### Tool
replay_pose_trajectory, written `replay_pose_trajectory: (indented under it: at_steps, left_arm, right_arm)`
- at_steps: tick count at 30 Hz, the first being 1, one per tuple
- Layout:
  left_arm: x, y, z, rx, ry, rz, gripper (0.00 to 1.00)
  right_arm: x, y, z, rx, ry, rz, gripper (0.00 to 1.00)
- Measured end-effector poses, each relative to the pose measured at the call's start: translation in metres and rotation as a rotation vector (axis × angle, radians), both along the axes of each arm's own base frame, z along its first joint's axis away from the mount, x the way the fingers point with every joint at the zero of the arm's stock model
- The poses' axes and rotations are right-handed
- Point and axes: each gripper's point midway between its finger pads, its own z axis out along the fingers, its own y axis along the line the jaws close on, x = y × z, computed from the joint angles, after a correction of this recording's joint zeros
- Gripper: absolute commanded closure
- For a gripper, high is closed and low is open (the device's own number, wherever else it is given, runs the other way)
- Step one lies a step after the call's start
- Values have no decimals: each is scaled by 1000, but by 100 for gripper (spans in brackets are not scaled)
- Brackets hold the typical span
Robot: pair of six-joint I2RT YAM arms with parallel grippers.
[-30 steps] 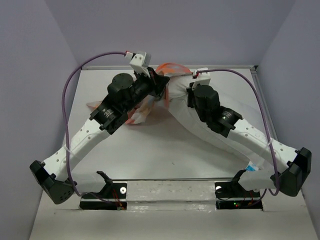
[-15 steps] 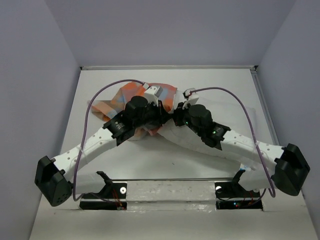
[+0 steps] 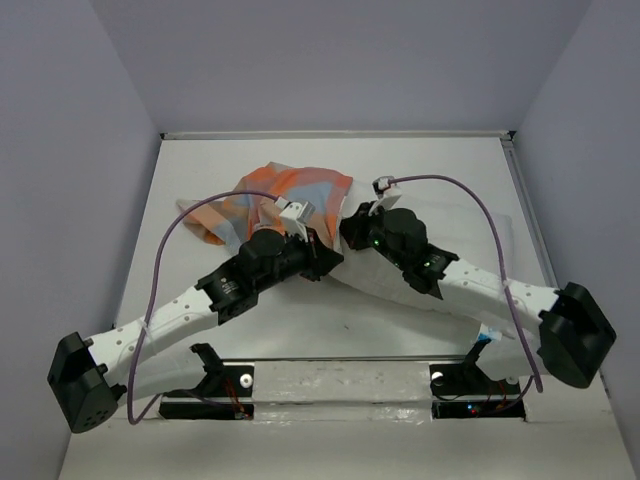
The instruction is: Put the pillow into the pillowcase
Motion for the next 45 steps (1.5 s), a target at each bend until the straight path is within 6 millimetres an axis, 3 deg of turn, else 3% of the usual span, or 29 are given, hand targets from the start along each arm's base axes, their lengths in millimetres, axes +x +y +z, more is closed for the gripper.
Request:
replay_pose_trajectory:
  at_steps: [4, 7, 8, 9, 11, 12, 15, 17, 18, 23, 25, 27, 28, 30, 33, 36, 38, 40, 45]
  left_arm:
    - [-19, -21, 2, -34, 8, -71, 97]
    - [-22, -19, -7, -51, 24, -57, 68]
    - [-22, -17, -10, -56, 29, -44, 38]
    - [-22, -14, -14, -56, 30, -35, 26]
    - [-24, -11, -21, -55, 48, -25, 4]
    - [-24, -11, -23, -45, 46, -22, 1]
    - [-22, -7, -24, -19, 40, 1, 1]
    - [-18, -4, -13, 4, 19, 21, 1]
    - [-15, -3, 1, 1, -3, 29, 1]
    - [-1, 13, 96, -87, -160, 111, 1]
    - [11, 24, 124, -106, -213, 161, 2]
    - [32, 33, 128, -87, -226, 218, 5]
    - [52, 43, 131, -69, -234, 273, 7]
    - [88, 49, 120, -2, -223, 349, 12]
    - [126, 39, 87, 124, -173, 375, 15]
    - [156, 18, 28, 285, -91, 343, 16]
    - [163, 13, -3, 370, -43, 320, 16]
    - [170, 10, -21, 451, -14, 299, 16]
    - [202, -8, -7, 491, -64, 298, 23]
  right_arm:
    - [15, 25, -45, -1, 90, 16, 100]
    - [17, 31, -38, 56, 83, 20, 100]
    - [17, 32, -33, 72, 78, 22, 100]
    - [17, 32, -31, 86, 75, 24, 100]
    - [14, 29, -32, 99, 81, 22, 100]
    - [10, 26, -35, 104, 90, 23, 100]
    - [-2, 19, -38, 114, 104, 36, 99]
    - [-9, 15, -37, 119, 108, 43, 91]
    - [-12, 11, -36, 119, 110, 44, 80]
    - [-27, 0, -29, 98, 124, 57, 53]
    - [-34, -7, -25, 83, 132, 63, 32]
    - [-39, -12, -23, 71, 135, 63, 27]
    - [-43, -17, -22, 56, 138, 63, 27]
    - [-47, -24, -23, 28, 145, 57, 35]
    - [-49, -41, -22, -37, 144, 12, 55]
    - [-43, -63, -22, -125, 138, -69, 61]
    - [-36, -74, -19, -160, 135, -117, 57]
    - [-27, -88, -15, -194, 129, -171, 41]
    - [-11, -105, -14, -265, 134, -243, 24]
